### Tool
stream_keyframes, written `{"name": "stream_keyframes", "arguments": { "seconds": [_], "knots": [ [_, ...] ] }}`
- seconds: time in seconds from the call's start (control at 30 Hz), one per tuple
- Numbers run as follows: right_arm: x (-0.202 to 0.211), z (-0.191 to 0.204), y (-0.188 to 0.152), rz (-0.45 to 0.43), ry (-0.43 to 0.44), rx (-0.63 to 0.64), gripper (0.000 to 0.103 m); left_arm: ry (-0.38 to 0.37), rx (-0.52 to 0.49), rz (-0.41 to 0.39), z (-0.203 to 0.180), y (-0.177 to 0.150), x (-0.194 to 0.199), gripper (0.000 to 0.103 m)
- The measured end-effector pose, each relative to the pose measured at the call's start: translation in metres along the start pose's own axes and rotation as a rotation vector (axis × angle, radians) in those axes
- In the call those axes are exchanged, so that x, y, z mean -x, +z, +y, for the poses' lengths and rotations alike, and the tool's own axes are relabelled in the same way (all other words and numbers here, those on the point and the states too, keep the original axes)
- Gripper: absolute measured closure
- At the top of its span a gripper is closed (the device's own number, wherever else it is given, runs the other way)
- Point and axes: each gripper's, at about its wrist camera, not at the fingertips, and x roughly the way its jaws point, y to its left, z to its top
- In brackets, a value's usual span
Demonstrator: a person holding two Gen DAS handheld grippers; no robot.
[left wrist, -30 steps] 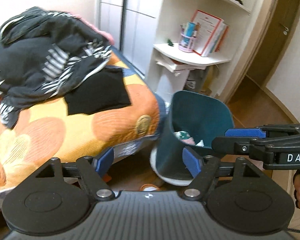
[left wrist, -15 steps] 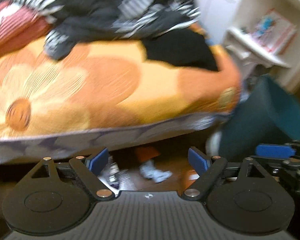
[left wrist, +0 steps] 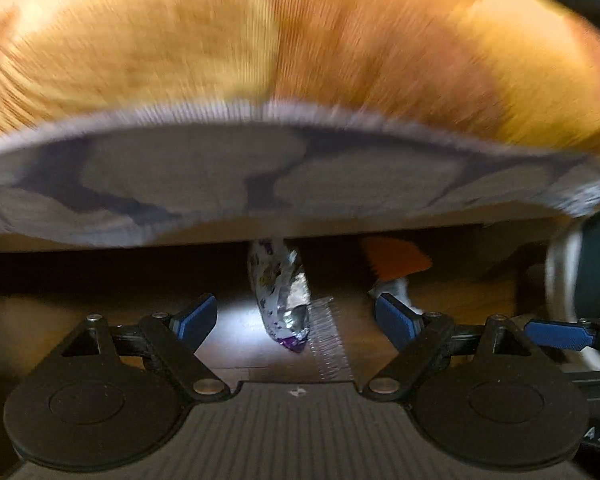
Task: Collect trash
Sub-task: 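Move both tools back down to the remaining trash under the bed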
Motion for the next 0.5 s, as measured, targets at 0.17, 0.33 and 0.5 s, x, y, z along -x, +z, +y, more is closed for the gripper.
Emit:
{"name": "stream_keyframes", "arguments": {
  "seconds": [0.17,0.33,0.5],
  "knots": [
    [-0.067,-0.013,0.002,0.088,-0.045,0.029,0.052,0.036,0.019,0.078,0.011,-0.002,-0.065,0.016],
    [-0.125,-0.018,0.001,0.147,-0.091,0.155,0.052,0.059,0.011,0.126,0.015,-0.011,-0.121,0.016],
    [-0.166,-0.025,-0.002,0.187,-0.096,0.239,0.052,0.052,0.011,0.152,0.014,-0.012,-0.167,0.016]
  ]
}}
